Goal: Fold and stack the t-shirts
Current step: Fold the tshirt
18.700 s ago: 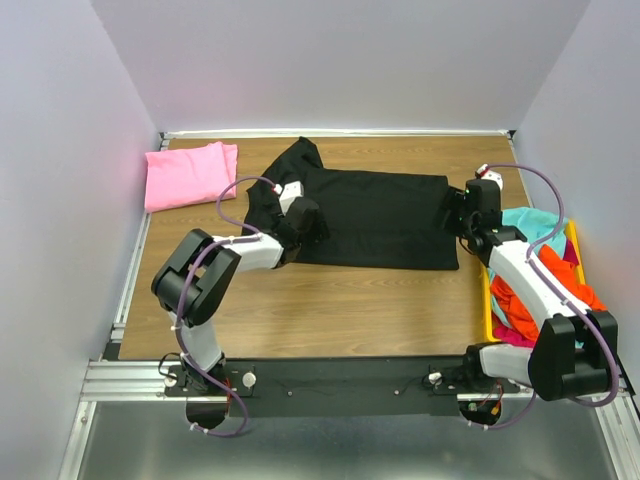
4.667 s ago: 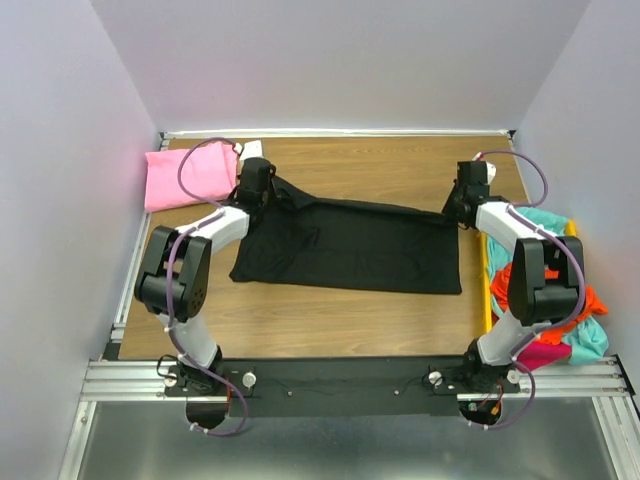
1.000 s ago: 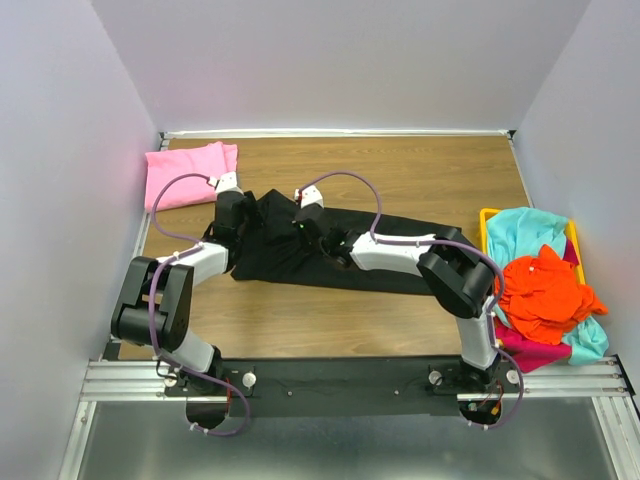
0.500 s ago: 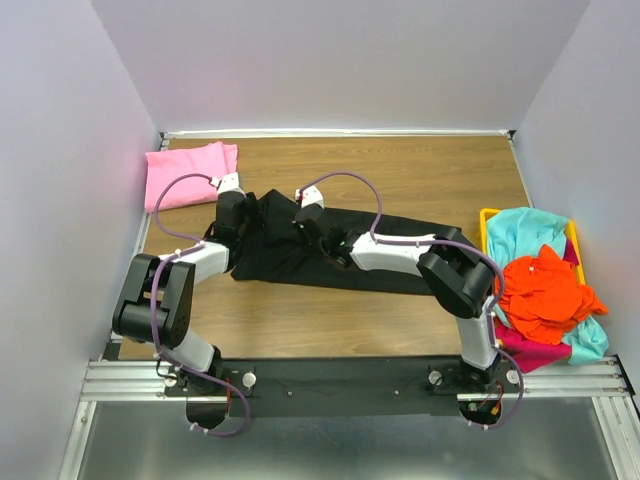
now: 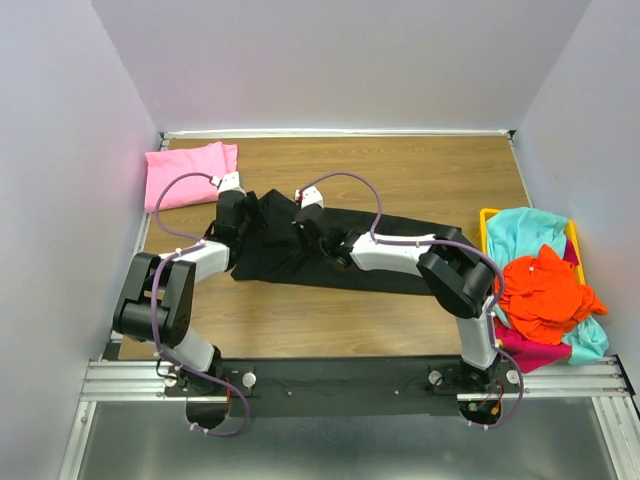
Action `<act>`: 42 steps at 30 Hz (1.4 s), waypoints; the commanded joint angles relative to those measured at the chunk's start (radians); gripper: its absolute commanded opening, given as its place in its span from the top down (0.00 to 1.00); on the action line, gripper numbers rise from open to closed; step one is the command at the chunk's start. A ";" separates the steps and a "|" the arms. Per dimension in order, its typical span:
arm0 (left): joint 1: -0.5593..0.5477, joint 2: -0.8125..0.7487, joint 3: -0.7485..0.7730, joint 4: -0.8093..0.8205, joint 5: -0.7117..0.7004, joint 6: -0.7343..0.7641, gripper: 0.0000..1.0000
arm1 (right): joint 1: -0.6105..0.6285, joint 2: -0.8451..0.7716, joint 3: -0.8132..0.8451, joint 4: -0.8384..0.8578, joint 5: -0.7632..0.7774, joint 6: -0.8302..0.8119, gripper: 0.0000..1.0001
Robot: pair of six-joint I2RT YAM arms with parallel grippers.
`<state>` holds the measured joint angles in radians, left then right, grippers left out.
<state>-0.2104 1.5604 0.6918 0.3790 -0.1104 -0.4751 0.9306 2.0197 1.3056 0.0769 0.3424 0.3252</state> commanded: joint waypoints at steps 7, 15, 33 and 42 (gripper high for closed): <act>0.003 0.017 0.025 0.004 0.025 0.020 0.42 | 0.010 0.062 -0.006 -0.020 -0.002 0.012 0.64; 0.003 0.023 0.029 0.003 0.025 0.020 0.43 | 0.010 0.054 -0.019 -0.040 0.026 0.014 0.76; 0.003 0.036 0.038 -0.006 0.020 0.020 0.43 | 0.010 -0.019 -0.066 -0.043 0.038 0.017 0.97; -0.044 0.004 0.055 -0.034 -0.017 0.009 0.43 | 0.010 -0.042 -0.071 -0.042 0.037 0.018 0.68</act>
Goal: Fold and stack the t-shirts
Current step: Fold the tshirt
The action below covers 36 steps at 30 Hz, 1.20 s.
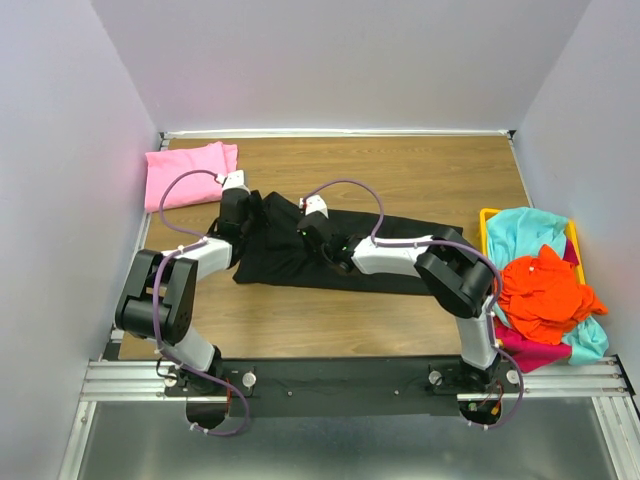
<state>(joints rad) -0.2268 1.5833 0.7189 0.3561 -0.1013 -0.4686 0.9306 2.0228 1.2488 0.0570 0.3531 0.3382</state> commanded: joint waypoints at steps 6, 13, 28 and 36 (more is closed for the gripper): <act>-0.092 -0.081 0.011 0.003 -0.032 -0.050 0.43 | 0.010 -0.116 -0.040 -0.023 0.075 0.002 0.25; -0.218 0.018 0.056 0.032 -0.025 -0.097 0.42 | -0.003 -0.262 -0.190 -0.032 0.211 0.025 0.12; -0.244 0.194 0.099 0.095 0.037 -0.102 0.43 | -0.150 -0.420 -0.491 -0.052 0.201 0.220 0.08; -0.246 0.250 0.136 0.095 0.055 -0.088 0.43 | -0.156 -0.401 -0.546 -0.052 0.153 0.286 0.08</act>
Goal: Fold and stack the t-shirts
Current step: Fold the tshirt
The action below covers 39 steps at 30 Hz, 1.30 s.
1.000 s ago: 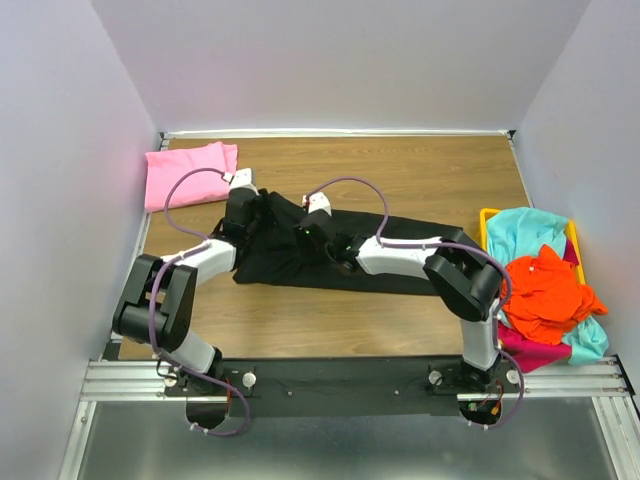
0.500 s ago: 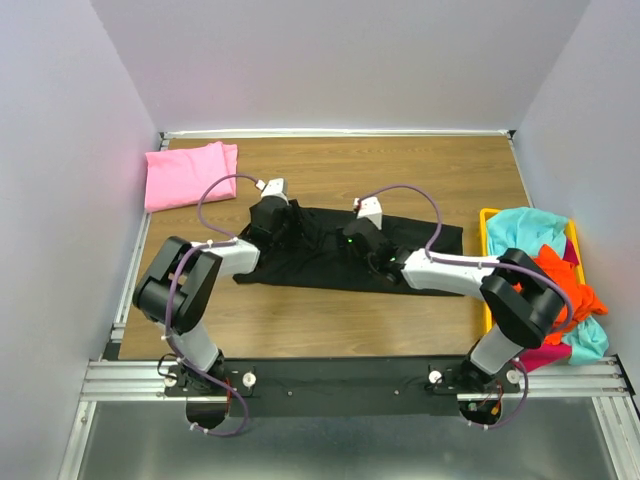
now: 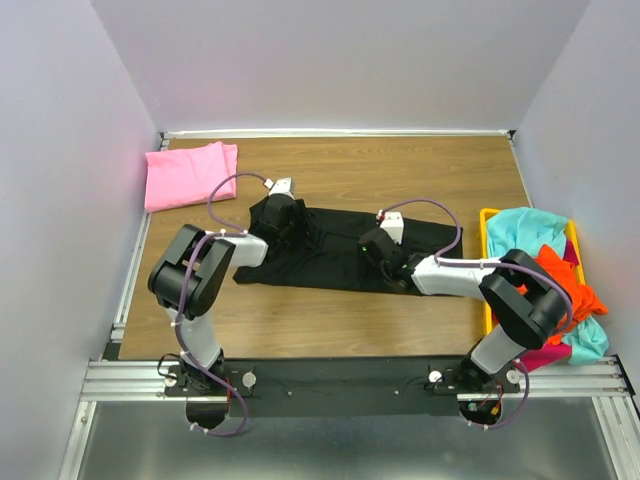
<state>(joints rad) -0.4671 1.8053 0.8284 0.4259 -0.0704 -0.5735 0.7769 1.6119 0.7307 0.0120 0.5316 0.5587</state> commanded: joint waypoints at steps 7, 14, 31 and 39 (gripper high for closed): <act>-0.005 0.069 0.055 0.024 0.029 0.038 0.44 | -0.002 0.026 -0.062 -0.050 -0.137 0.136 0.08; -0.005 0.091 0.089 0.022 0.047 0.067 0.45 | 0.045 0.032 -0.076 -0.072 -0.225 0.196 0.08; -0.005 0.187 0.250 -0.062 0.052 0.121 0.45 | 0.174 -0.014 -0.065 -0.141 -0.237 0.260 0.07; -0.005 0.187 0.333 -0.095 0.057 0.139 0.45 | 0.260 0.026 -0.002 -0.159 -0.213 0.265 0.07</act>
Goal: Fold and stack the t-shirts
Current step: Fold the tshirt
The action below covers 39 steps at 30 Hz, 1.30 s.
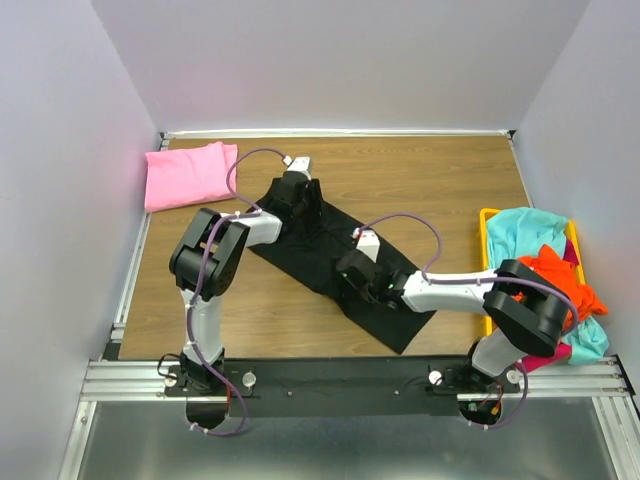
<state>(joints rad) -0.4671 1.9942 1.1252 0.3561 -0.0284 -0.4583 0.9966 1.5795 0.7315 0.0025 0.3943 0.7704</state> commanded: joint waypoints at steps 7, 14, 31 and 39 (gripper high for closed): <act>-0.004 -0.180 0.048 -0.074 -0.014 0.027 0.45 | 0.054 -0.059 0.058 -0.312 0.099 0.029 0.06; -0.005 -0.348 -0.143 -0.098 -0.091 0.015 0.45 | 0.053 -0.239 0.007 -0.423 0.239 0.032 0.02; -0.005 -0.307 -0.412 0.009 -0.087 -0.057 0.46 | -0.006 -0.236 -0.115 -0.443 0.239 0.128 0.00; -0.005 -0.210 -0.372 0.061 -0.045 -0.049 0.46 | -0.004 -0.171 -0.136 -0.430 0.144 0.171 0.00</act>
<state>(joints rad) -0.4671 1.7378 0.7433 0.4122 -0.1074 -0.5060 0.9947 1.3773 0.6201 -0.4107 0.5850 0.8948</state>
